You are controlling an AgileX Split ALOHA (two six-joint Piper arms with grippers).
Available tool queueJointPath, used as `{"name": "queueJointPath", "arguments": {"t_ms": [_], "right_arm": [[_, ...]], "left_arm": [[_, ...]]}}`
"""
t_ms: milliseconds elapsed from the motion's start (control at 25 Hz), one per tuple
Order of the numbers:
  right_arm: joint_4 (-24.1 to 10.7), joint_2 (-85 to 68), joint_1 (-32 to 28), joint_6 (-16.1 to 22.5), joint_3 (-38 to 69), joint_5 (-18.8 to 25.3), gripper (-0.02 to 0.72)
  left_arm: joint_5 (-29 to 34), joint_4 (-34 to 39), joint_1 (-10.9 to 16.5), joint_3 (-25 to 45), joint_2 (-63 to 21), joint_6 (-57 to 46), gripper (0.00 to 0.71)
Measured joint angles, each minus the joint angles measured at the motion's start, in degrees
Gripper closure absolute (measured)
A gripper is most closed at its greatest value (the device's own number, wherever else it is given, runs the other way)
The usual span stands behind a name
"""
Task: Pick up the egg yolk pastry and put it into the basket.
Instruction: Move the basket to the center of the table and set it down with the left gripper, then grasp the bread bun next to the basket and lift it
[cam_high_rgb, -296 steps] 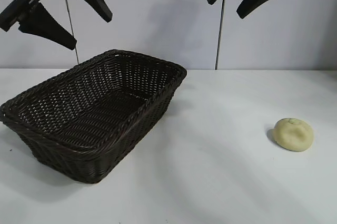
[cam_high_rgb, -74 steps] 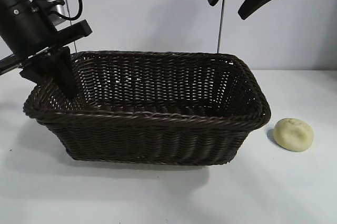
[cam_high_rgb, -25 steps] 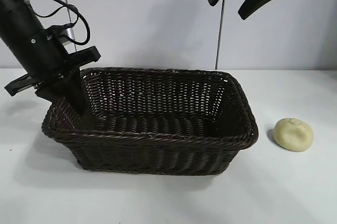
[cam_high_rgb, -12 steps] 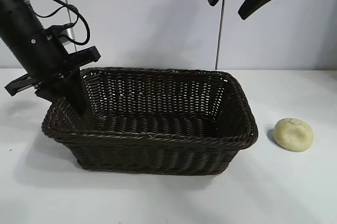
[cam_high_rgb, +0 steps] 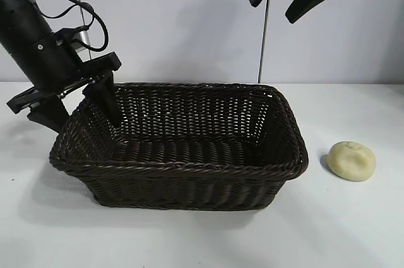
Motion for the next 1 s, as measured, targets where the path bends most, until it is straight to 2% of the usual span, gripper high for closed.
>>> {"name": "queueJointPath", "arguments": {"t_ms": [440,680,1000], "right_arm": [[0.0,0.0,0.0,0.0,0.0,0.1,0.25],[0.0,0.0,0.0,0.0,0.0,0.12,0.25],[0.0,0.0,0.0,0.0,0.0,0.12,0.25]], "left_arm": [[0.9,1.83,0.98,-0.6,-10.79,-1.38,0.186],[2.77,-3.09,1.23,-0.67,-14.38,-3.37,0.186],[2.02,-8.34,-1.35,-0.67,-14.64,-3.74,0.186]]}}
